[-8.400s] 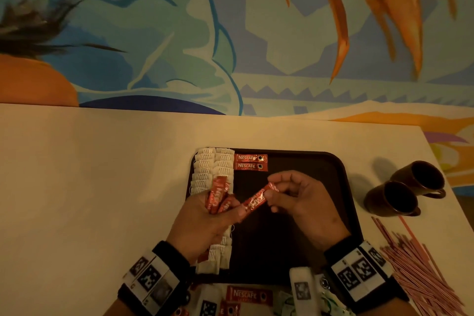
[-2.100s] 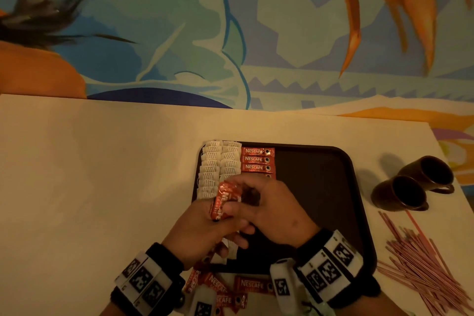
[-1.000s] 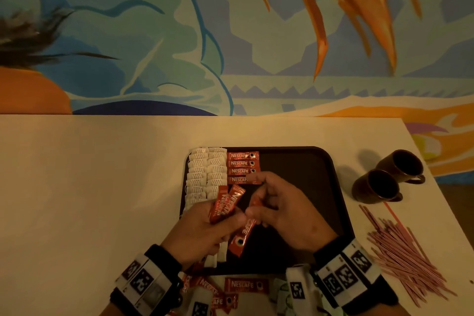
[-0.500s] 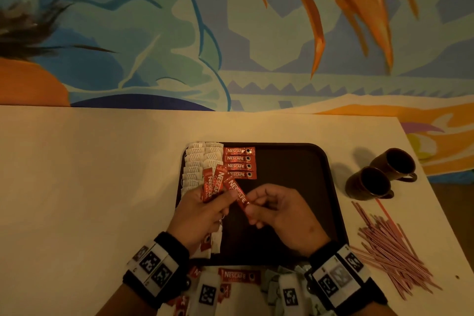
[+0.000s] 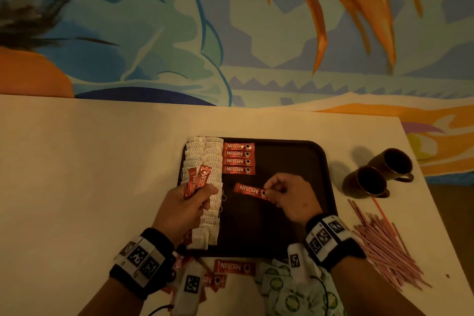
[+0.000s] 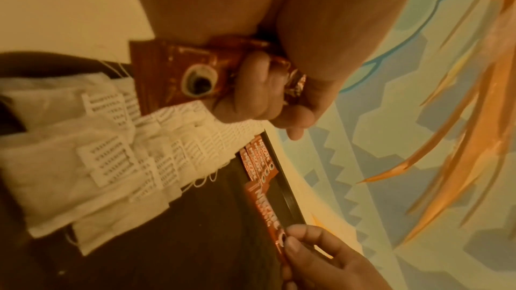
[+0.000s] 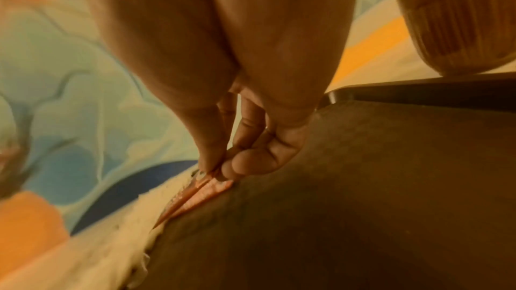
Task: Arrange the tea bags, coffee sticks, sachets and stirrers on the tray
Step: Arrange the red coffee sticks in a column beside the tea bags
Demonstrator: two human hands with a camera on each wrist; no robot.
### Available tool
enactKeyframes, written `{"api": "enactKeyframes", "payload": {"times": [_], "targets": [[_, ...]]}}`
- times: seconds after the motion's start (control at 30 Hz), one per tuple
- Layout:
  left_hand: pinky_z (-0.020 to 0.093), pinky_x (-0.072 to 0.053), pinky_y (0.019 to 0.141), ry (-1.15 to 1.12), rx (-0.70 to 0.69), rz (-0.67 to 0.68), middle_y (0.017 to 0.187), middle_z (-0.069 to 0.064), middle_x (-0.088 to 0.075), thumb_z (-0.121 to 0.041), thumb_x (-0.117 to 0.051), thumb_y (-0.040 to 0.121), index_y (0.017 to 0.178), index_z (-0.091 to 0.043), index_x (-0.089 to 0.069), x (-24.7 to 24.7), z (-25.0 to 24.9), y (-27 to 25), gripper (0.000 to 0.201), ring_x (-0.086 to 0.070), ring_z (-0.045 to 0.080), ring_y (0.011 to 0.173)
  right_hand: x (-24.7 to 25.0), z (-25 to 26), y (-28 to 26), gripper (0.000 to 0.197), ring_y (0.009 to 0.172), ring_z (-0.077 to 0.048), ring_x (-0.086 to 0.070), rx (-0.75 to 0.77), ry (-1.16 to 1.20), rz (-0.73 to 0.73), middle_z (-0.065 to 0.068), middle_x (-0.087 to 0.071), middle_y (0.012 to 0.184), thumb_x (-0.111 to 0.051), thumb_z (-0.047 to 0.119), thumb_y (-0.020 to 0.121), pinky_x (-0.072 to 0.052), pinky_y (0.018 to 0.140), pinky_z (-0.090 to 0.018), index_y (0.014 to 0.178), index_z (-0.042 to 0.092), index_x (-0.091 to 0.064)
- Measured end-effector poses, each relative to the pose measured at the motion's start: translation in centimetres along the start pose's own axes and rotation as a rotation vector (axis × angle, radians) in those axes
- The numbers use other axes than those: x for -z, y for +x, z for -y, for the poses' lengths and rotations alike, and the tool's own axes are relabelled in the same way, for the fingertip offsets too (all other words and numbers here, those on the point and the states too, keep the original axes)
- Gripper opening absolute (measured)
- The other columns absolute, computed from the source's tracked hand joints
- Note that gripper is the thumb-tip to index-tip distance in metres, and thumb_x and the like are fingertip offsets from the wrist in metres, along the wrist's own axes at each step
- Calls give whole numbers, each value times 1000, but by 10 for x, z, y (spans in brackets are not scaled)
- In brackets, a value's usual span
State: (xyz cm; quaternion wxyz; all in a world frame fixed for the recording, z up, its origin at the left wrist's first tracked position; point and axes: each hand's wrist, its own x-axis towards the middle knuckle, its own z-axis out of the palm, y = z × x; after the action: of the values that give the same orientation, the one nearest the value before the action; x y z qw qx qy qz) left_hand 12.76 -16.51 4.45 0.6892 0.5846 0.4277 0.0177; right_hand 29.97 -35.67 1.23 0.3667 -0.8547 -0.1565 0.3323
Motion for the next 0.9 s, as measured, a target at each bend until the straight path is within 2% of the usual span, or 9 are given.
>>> {"api": "enactKeyframes", "payload": {"times": [0.07,0.13,0.23,0.3,0.37,0.43,0.6,0.73,0.9], "targets": [[23,-36,44,36,-22,4,65,4,-58,-28,-73,91,88,-5,-71,7,2,-4,23,-41,11,47,-9,-2,16,10,80,-4,-65,-34,-118,17,8,-70,90,-74,18,92,-50,66,-16,94,27,-72],[23,-36,44,60,-38,-2,65,2,-58,-28,-72,92,90,-3,-71,13,4,-6,25,-42,11,48,-19,1,30,10,85,-3,-61,-73,-193,39,6,-68,102,-72,21,94,-45,66,-13,104,25,-71],[24,-36,46,78,-37,-20,64,0,-57,-30,-71,93,89,-4,-71,24,7,-7,26,-41,10,49,-30,5,41,25,113,-14,-58,-57,-373,11,1,-57,129,-68,27,97,-53,93,-29,122,25,-65],[24,-36,46,71,-43,-28,64,1,-56,-30,-71,92,89,-2,-70,31,7,-8,28,-41,11,50,-33,8,33,31,127,-20,-48,78,-531,-34,1,-51,137,-62,24,100,-48,106,-34,131,24,-63],[24,-34,45,39,-45,-21,65,2,-54,-29,-71,92,91,2,-68,35,6,-7,31,-38,12,49,-38,8,22,35,127,-16,-44,259,-613,10,4,-51,138,-57,17,100,-47,105,-30,134,24,-63],[25,-32,44,6,-43,-13,64,2,-51,-27,-70,92,93,7,-64,36,6,-5,35,-35,13,49,-46,5,12,43,126,-13,-42,347,-662,116,10,-47,140,-55,13,99,-49,101,-27,139,27,-60],[25,-29,45,-43,-44,23,64,2,-51,-27,-70,93,89,1,-67,33,3,-2,28,-32,13,49,-55,4,13,59,130,-16,-37,362,-763,187,11,-38,147,-57,10,94,-52,98,-31,149,27,-48],[24,-29,46,-60,-42,15,69,6,-53,-31,-69,90,96,1,-71,33,1,0,32,-34,12,48,-58,9,19,60,128,-17,-38,364,-735,177,9,-38,148,-58,9,92,-52,99,-35,149,25,-50],[23,-28,43,-115,-26,-1,65,1,-54,-32,-72,85,100,0,-71,31,-3,7,36,-33,11,46,-62,11,22,59,130,-18,-36,336,-711,169,9,-37,148,-57,9,92,-50,102,-35,148,24,-50]]}}
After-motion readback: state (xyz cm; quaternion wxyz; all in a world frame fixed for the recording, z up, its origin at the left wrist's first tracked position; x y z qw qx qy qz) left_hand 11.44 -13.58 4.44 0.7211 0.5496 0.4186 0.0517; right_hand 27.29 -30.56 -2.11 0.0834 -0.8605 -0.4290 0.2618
